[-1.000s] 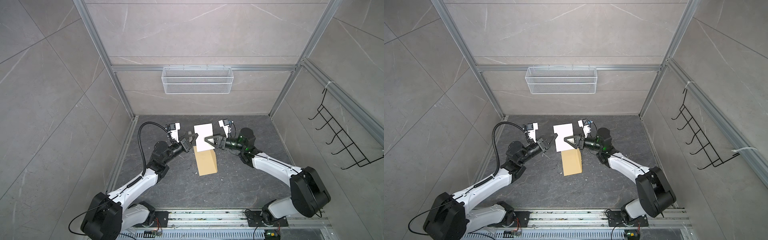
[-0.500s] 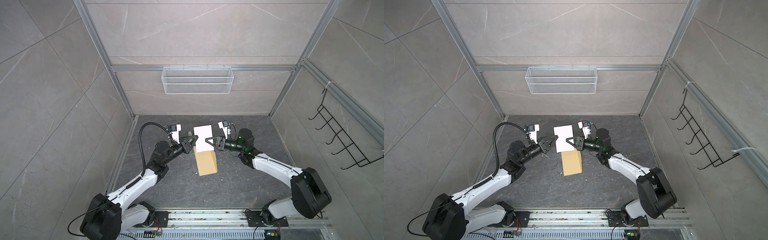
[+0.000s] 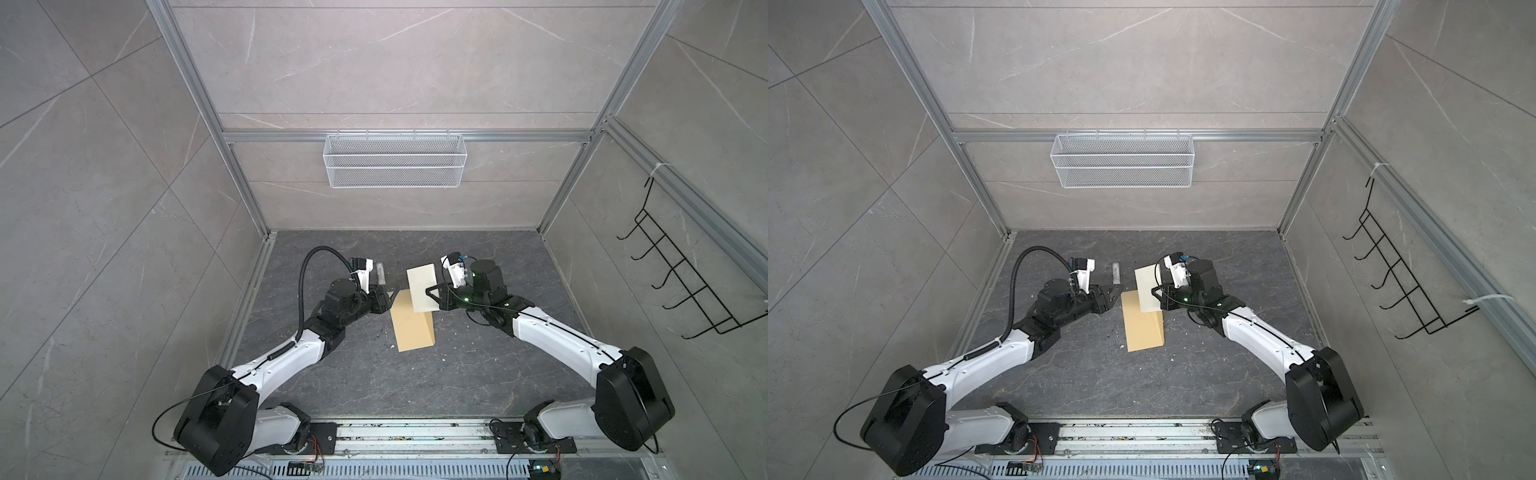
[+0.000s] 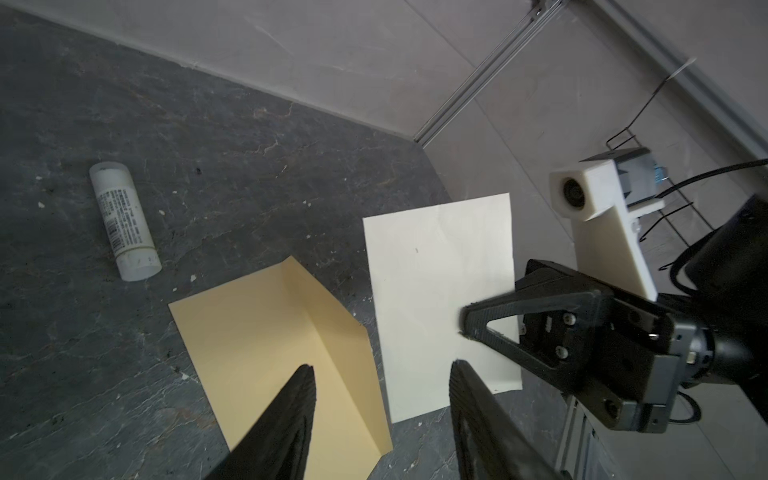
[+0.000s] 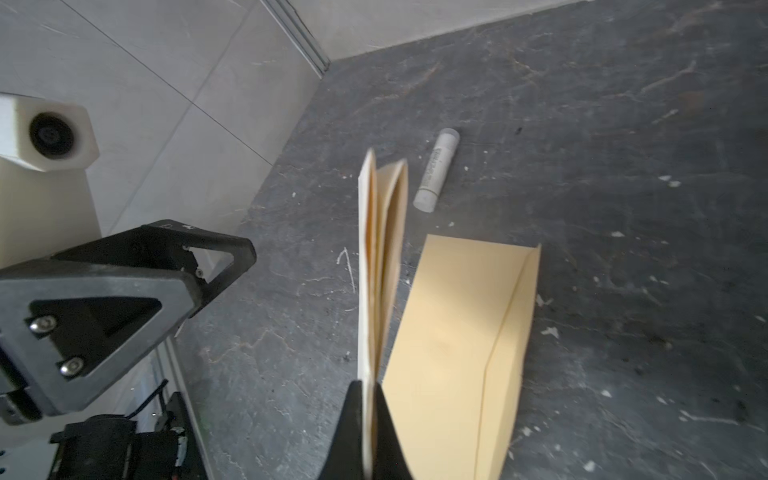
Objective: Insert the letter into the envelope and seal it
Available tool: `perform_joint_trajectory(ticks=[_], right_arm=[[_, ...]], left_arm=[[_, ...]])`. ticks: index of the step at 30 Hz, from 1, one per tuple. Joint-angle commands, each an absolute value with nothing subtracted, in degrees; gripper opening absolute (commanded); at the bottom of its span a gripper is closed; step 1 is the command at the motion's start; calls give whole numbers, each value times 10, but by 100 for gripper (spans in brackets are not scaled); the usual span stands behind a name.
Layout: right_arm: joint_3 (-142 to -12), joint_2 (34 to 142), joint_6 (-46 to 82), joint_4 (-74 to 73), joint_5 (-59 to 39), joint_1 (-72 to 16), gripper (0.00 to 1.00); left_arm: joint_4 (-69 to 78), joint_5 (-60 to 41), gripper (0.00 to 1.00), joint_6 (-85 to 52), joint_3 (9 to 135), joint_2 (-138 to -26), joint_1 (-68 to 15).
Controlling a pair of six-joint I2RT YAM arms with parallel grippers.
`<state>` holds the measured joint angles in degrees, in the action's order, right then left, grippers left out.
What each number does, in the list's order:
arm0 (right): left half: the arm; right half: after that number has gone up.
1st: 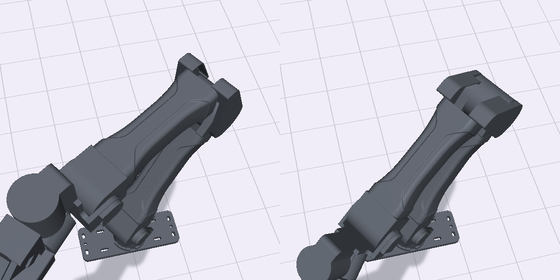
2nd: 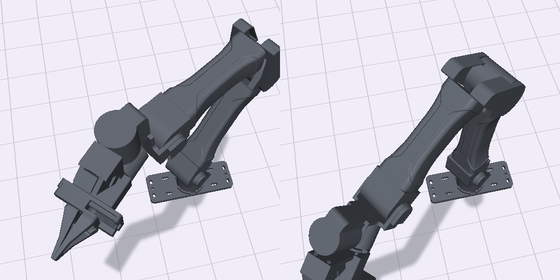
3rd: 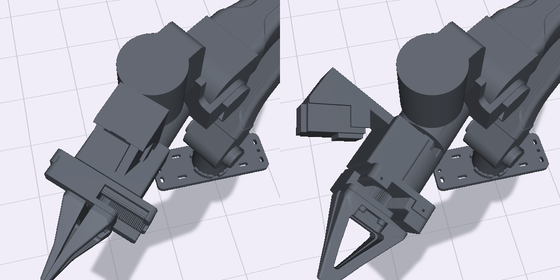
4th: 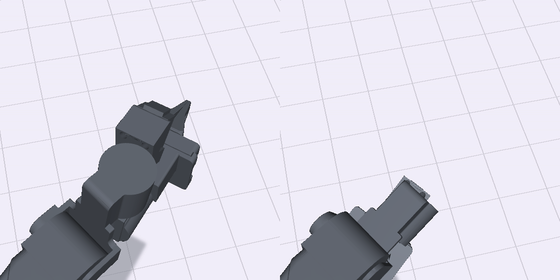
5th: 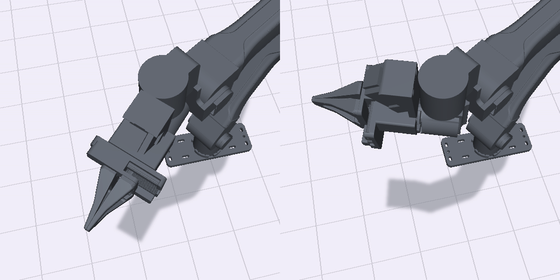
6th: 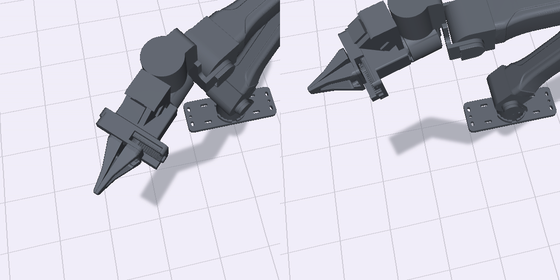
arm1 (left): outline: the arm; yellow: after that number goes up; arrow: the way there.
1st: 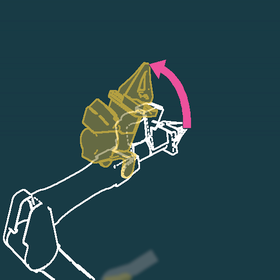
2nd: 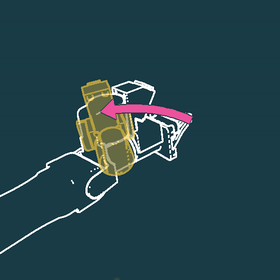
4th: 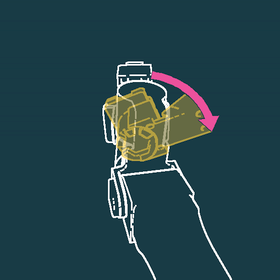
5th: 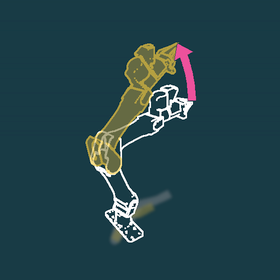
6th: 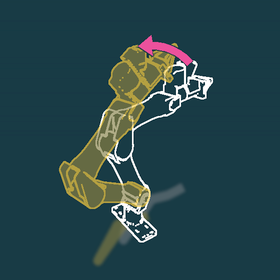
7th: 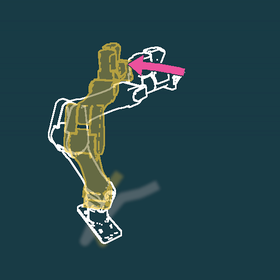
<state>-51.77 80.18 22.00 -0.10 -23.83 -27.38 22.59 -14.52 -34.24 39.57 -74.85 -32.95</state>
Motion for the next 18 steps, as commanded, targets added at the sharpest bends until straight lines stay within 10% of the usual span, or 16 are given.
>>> perform_joint_trajectory(ticks=[1,18], right_arm=[[-537,813,180,52,-179,-273,0],[-564,897,151,76,-89,-275,0]], left_arm=[[211,-118,54,-323,426,-776,-344],[192,-94,23,-399,449,-929,-365]])
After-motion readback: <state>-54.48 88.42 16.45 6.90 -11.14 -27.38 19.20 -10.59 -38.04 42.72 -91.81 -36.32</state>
